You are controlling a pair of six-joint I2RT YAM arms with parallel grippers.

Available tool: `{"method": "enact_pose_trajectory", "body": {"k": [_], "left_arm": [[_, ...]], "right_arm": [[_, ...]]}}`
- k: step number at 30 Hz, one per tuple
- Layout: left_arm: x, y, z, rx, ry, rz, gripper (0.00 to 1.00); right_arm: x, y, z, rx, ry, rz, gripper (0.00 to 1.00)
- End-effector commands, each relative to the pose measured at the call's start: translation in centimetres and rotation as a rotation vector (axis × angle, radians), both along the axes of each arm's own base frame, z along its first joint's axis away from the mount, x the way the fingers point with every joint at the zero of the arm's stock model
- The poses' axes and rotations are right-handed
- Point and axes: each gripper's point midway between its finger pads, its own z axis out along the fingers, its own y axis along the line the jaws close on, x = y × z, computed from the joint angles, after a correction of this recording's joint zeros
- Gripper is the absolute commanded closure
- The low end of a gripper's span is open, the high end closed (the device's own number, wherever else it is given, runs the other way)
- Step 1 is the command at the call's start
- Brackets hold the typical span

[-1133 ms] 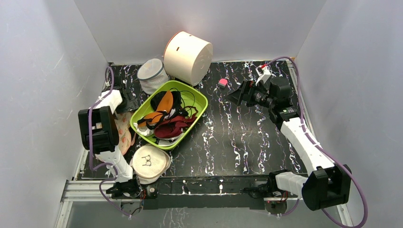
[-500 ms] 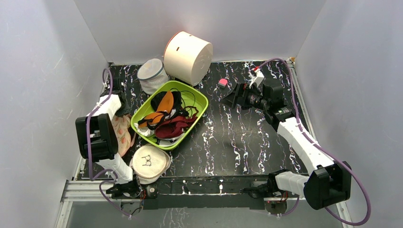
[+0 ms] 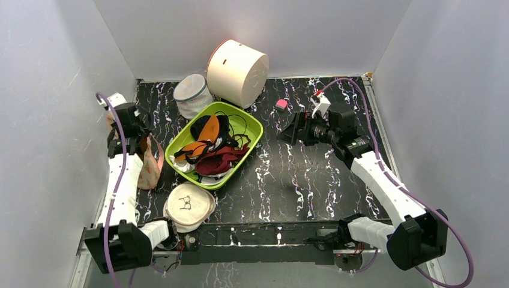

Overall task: Unzip the laundry bag and remove the bra
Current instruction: Pick up the laundry bag at the center of the board.

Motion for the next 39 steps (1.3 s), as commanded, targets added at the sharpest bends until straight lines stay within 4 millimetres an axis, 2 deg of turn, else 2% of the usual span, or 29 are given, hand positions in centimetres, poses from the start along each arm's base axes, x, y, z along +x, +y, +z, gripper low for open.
{"method": "enact_pose_trajectory", "body": {"k": [1,4,7,11,14,17,19,23,28,30,36,39], "left_arm": [[-0.2,-1.5,6.7,-0.013,-0.162,-0.074,1.00],[-0.6,-3.7,10.1,-0.039,-0.219,-0.199,1.00],[-0.9,-6.6,12.9,-0.066,-0.263,-0.379,1.00],[-1.2,-11.1,16.8,-0.127,-0.332,-0.595,1.00],[-1.5,-15.0,19.8,-0.243,-0.412,-0.772,1.00],[-2.2,-18.6,22.6,-0.381,-0.491,-0.917,1.00],[-2.9,-20.7,23.6,-0.431,-0.515,-0.993,1.00],[-3.8,-25.7,23.2,-0.493,-0.499,-1.101,1.00],[-5.3,-34.8,19.0,-0.544,-0.355,-1.258,1.00],[-6.0,-38.1,17.4,-0.531,-0.310,-1.317,1.00],[-9.2,-48.7,14.6,-0.613,-0.202,-1.557,1.00],[-10.1,-51.7,14.1,-0.756,-0.192,-1.629,1.00]], "right_arm": [[-0.7,0.2,2.4,0.005,-0.061,0.002,0.02],[-1.1,0.7,1.2,0.005,-0.031,0.012,0.02],[-1.3,1.6,0.3,-0.002,-0.007,0.032,0.02],[-1.2,2.8,0.2,-0.004,-0.002,0.050,0.02],[-1.2,3.5,0.1,-0.011,0.003,0.058,0.02],[-1.0,3.1,0.0,-0.028,-0.005,0.025,0.02],[-0.9,2.3,0.0,-0.042,-0.023,-0.020,0.02],[-0.3,0.3,-0.1,-0.089,-0.050,-0.129,0.02],[0.6,-2.7,0.5,-0.171,-0.071,-0.290,0.02],[0.7,-4.0,1.5,-0.185,-0.091,-0.357,0.02],[0.1,-7.5,4.6,-0.189,-0.186,-0.520,0.02],[-0.5,-9.0,6.4,-0.174,-0.237,-0.588,0.02]]}}
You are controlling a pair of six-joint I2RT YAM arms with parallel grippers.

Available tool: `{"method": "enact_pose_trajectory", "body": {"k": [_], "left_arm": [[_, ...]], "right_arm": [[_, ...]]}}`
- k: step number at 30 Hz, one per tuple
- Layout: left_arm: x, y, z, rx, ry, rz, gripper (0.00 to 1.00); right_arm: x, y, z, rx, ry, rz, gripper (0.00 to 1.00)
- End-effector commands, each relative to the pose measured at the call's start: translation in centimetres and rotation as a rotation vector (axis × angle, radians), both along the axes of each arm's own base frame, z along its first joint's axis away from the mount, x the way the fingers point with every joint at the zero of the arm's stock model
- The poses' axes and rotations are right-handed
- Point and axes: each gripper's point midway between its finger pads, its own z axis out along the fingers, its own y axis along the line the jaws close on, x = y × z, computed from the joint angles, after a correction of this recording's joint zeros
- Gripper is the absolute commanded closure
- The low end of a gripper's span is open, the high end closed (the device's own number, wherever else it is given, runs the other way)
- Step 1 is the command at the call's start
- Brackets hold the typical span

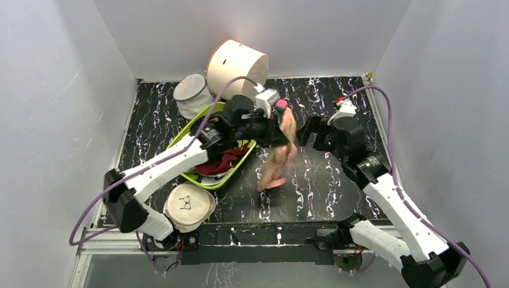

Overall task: Unzip the laundry bag and remove the bra
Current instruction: Pick up the laundry bag at the center of the board, then place the laundry bag at the center of the board.

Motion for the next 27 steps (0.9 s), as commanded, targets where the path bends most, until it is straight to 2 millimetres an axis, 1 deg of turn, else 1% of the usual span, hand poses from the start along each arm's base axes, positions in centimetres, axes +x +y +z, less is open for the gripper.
{"method": "enact_pose_trajectory", "body": {"k": [1,3,5,7,9,11,13,15,16,18,19,20,21,22,23,25,27], "left_arm": [[-1.1,-4.0,3.9,-0.220,0.006,-0.095,1.00],[-0.7,-4.7,2.4,-0.241,0.064,-0.073,1.00],[-1.0,-5.1,1.1,-0.273,0.137,-0.088,1.00],[-1.0,-4.8,-1.3,-0.272,0.215,-0.066,1.00],[-0.6,-3.7,-3.2,-0.286,0.276,-0.017,1.00],[0.2,-2.1,-5.6,-0.285,0.347,0.042,1.00],[1.9,0.5,-8.4,-0.249,0.426,0.116,0.99],[2.7,3.0,-10.7,-0.171,0.441,0.160,0.99],[3.2,4.1,-11.2,-0.131,0.420,0.185,0.98],[4.0,6.2,-12.3,-0.010,0.371,0.248,0.90],[4.3,6.9,-12.5,0.043,0.351,0.260,0.87],[4.5,7.4,-12.6,0.083,0.334,0.258,0.81],[4.8,7.5,-12.5,0.107,0.321,0.246,0.70],[4.5,7.6,-12.7,0.136,0.327,0.223,0.59],[4.5,7.5,-12.8,0.154,0.323,0.199,0.50],[4.1,7.2,-13.0,0.164,0.327,0.157,0.35],[2.9,6.6,-13.3,0.143,0.334,0.103,0.27]], "right_arm": [[0.0,-3.0,5.9,0.030,-0.176,-0.148,0.02],[-0.4,-3.3,6.7,0.033,-0.210,-0.150,0.02],[-0.6,-3.2,7.1,0.033,-0.230,-0.129,0.02],[-0.6,-2.7,6.7,0.026,-0.218,-0.104,0.02],[-0.4,-1.8,5.9,0.018,-0.196,-0.057,0.02],[-0.1,-0.5,4.4,0.009,-0.147,0.009,0.02],[0.1,1.1,2.9,0.007,-0.090,0.085,0.02],[0.1,2.6,1.4,0.015,-0.042,0.159,0.02],[0.1,3.4,0.8,0.024,-0.027,0.198,0.02],[-0.1,4.4,-0.1,0.035,0.007,0.249,0.02],[-0.1,4.7,-0.6,0.039,0.018,0.265,0.02],[-0.1,5.0,-1.1,0.041,0.029,0.280,0.02],[-0.1,5.2,-1.5,0.044,0.039,0.291,0.02],[-0.2,5.4,-1.9,0.045,0.054,0.305,0.02],[-0.3,5.7,-2.3,0.047,0.068,0.320,0.02],[-0.5,6.3,-3.0,0.053,0.092,0.353,0.02],[-0.7,6.5,-3.5,0.058,0.111,0.370,0.02]]}}
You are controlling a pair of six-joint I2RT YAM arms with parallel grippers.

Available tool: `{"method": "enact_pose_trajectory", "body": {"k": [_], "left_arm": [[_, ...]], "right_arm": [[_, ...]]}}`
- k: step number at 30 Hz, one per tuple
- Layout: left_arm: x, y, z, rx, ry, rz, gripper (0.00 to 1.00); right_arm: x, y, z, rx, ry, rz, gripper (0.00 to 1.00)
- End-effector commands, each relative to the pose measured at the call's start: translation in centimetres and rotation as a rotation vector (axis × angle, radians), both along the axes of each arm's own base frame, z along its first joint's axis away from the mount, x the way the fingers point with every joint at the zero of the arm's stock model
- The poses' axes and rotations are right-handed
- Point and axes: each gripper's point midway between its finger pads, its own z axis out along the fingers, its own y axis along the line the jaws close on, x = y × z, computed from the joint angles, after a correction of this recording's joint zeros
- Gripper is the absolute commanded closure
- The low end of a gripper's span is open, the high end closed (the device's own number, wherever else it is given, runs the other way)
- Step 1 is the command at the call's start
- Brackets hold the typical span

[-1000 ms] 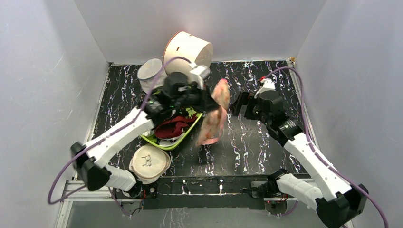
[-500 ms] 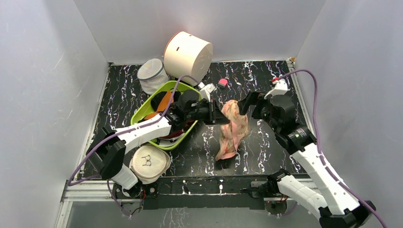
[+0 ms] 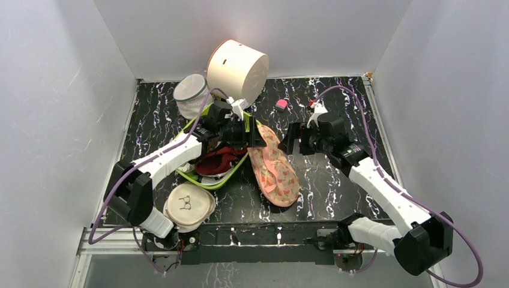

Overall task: Unzip the laundry bag and remove the bra
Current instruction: Place the laundry bag at the center of the board.

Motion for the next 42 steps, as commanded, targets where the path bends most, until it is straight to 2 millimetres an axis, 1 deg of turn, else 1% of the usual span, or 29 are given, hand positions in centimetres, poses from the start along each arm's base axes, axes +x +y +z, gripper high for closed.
{"method": "enact_pose_trajectory", "body": {"k": [1,3,5,6,8,9,11,12,13,15,16,18,20,22,23,25,26,30,33,35,36,37,39,42], "left_arm": [[-3.2,-0.7,-0.2,0.002,-0.001,-0.158,0.24],[-4.6,-1.9,-0.7,0.003,0.004,-0.203,0.17],[-5.7,-3.0,-1.6,0.064,-0.009,-0.229,0.11],[-6.1,-3.7,-1.9,0.084,-0.024,-0.244,0.10],[-6.9,-5.6,-2.2,0.069,-0.022,-0.272,0.09],[-6.9,-6.4,-2.1,0.051,-0.020,-0.279,0.09],[-6.7,-7.4,-2.8,0.059,-0.008,-0.286,0.11],[-6.2,-7.6,-2.8,0.072,-0.016,-0.278,0.14],[-5.7,-7.6,-2.9,0.087,-0.024,-0.265,0.22],[-4.7,-7.6,-2.8,0.109,-0.036,-0.221,0.40],[-4.3,-7.5,-2.9,0.121,-0.034,-0.202,0.46],[-3.6,-7.4,-2.6,0.146,-0.040,-0.165,0.49],[-2.8,-6.5,-2.4,0.195,-0.053,-0.120,0.41],[-2.6,-5.0,-2.3,0.254,-0.074,-0.087,0.33],[-2.9,-4.2,-2.4,0.276,-0.072,-0.077,0.27],[-4.3,-3.0,-2.9,0.281,-0.053,-0.091,0.19],[-5.0,-2.9,-3.2,0.260,-0.041,-0.099,0.18],[-8.9,-1.6,-5.7,0.181,0.054,-0.115,0.16],[-10.3,-0.5,-6.8,0.155,0.058,-0.083,0.13],[-10.4,0.6,-8.0,0.193,0.053,-0.044,0.13],[-10.3,1.4,-8.7,0.227,0.054,-0.023,0.13],[-10.3,2.2,-9.4,0.261,0.053,-0.001,0.13],[-10.0,4.2,-10.5,0.343,0.053,0.069,0.12],[-9.9,7.4,-10.8,0.419,0.031,0.180,0.09]], "right_arm": [[0.0,1.8,0.7,0.055,-0.036,0.097,0.02],[-0.3,1.9,0.1,0.064,-0.025,0.104,0.02],[-0.9,2.2,-0.9,0.084,0.001,0.118,0.02],[-1.2,2.4,-1.3,0.097,0.011,0.127,0.02],[-1.6,2.6,-2.1,0.115,0.034,0.129,0.02],[-1.7,2.3,-2.4,0.111,0.042,0.108,0.02],[-1.6,1.3,-2.7,0.090,0.042,0.053,0.02],[-1.5,0.7,-2.7,0.075,0.032,0.021,0.02],[-1.5,0.1,-2.6,0.061,0.025,-0.007,0.02],[-1.7,-1.2,-2.4,0.026,0.014,-0.059,0.02],[-2.0,-1.6,-2.4,0.005,0.011,-0.065,0.02],[-2.2,-2.2,-2.3,-0.023,0.011,-0.072,0.02],[-2.4,-2.4,-2.7,-0.053,0.036,-0.065,0.02],[-2.6,-2.4,-3.6,-0.083,0.078,-0.069,0.02],[-2.6,-2.3,-4.1,-0.090,0.099,-0.066,0.02],[-2.7,-1.6,-4.9,-0.094,0.133,-0.049,0.02],[-2.7,-1.1,-5.2,-0.089,0.142,-0.030,0.02],[-3.0,1.0,-5.4,-0.082,0.157,0.040,0.02],[-3.6,1.8,-6.0,-0.149,0.189,0.055,0.02],[-4.3,2.3,-6.8,-0.235,0.218,0.032,0.02],[-4.3,2.1,-7.3,-0.294,0.218,0.000,0.02],[-4.8,2.1,-7.8,-0.341,0.233,-0.016,0.02],[-5.5,2.0,-8.6,-0.419,0.260,-0.039,0.02],[-6.6,2.3,-9.7,-0.507,0.268,-0.026,0.06]]}}
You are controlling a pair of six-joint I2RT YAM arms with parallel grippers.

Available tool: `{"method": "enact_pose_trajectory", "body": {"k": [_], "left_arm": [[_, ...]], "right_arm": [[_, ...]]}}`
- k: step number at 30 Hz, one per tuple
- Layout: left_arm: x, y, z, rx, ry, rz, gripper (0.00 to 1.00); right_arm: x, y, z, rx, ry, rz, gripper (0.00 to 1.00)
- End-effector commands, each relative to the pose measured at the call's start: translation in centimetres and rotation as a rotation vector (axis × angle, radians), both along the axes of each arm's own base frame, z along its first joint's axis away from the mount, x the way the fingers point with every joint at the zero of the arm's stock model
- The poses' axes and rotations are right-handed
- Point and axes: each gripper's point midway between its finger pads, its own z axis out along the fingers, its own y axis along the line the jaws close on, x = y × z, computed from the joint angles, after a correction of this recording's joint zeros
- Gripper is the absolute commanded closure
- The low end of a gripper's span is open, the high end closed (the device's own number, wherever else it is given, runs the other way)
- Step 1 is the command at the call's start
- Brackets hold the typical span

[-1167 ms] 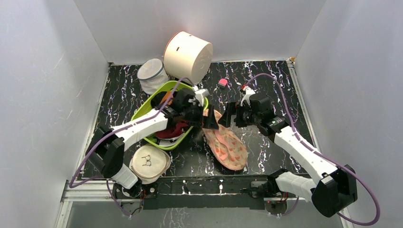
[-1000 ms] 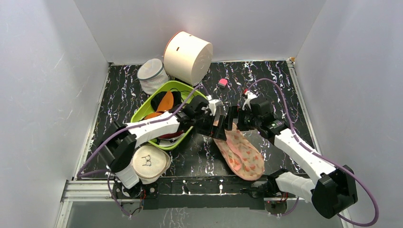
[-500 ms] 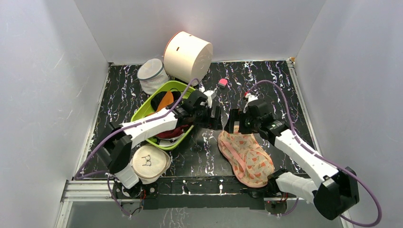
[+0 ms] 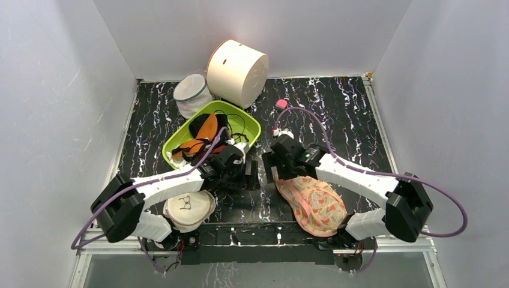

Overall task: Unzip the laundry bag and remove the bra
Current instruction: Place the laundry bag at the center of the board, then adjust the laundry bag at the center of the board.

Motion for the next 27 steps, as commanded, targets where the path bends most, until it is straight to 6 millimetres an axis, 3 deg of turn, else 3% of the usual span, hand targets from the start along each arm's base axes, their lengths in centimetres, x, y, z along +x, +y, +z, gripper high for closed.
{"method": "enact_pose_trajectory", "body": {"k": [1,5,7,13,18,20,23,25,27], "left_arm": [[0.9,5.4,-0.3,0.131,-0.082,0.199,0.08],[0.4,8.4,-0.2,0.159,-0.106,0.263,0.02],[0.0,8.7,-0.2,0.140,-0.099,0.238,0.02],[-1.3,4.5,2.5,-0.032,-0.050,0.055,0.02],[-1.0,2.0,8.3,-0.195,-0.112,0.000,0.02],[-1.0,1.2,11.3,-0.265,-0.154,-0.030,0.02],[-0.6,0.9,15.2,-0.320,-0.218,-0.039,0.02],[-0.3,1.2,17.2,-0.332,-0.263,-0.030,0.02],[0.0,1.7,18.6,-0.334,-0.304,-0.013,0.02]], "right_arm": [[-0.7,-1.0,-0.7,-0.167,-0.027,-0.051,0.09],[-1.9,-0.3,-2.4,-0.265,-0.013,-0.007,0.19],[-2.3,-0.2,-3.0,-0.319,-0.020,0.006,0.19],[-2.4,0.0,-4.4,-0.409,-0.044,0.021,0.20],[-1.4,-0.8,-6.6,-0.479,-0.087,-0.020,0.33],[-1.0,-0.9,-7.2,-0.507,-0.107,-0.033,0.43],[-0.3,-0.8,-7.1,-0.525,-0.144,-0.045,0.67],[0.3,-0.7,-6.1,-0.517,-0.178,-0.060,0.85],[0.9,-0.2,-4.2,-0.477,-0.219,-0.064,0.96]]}}
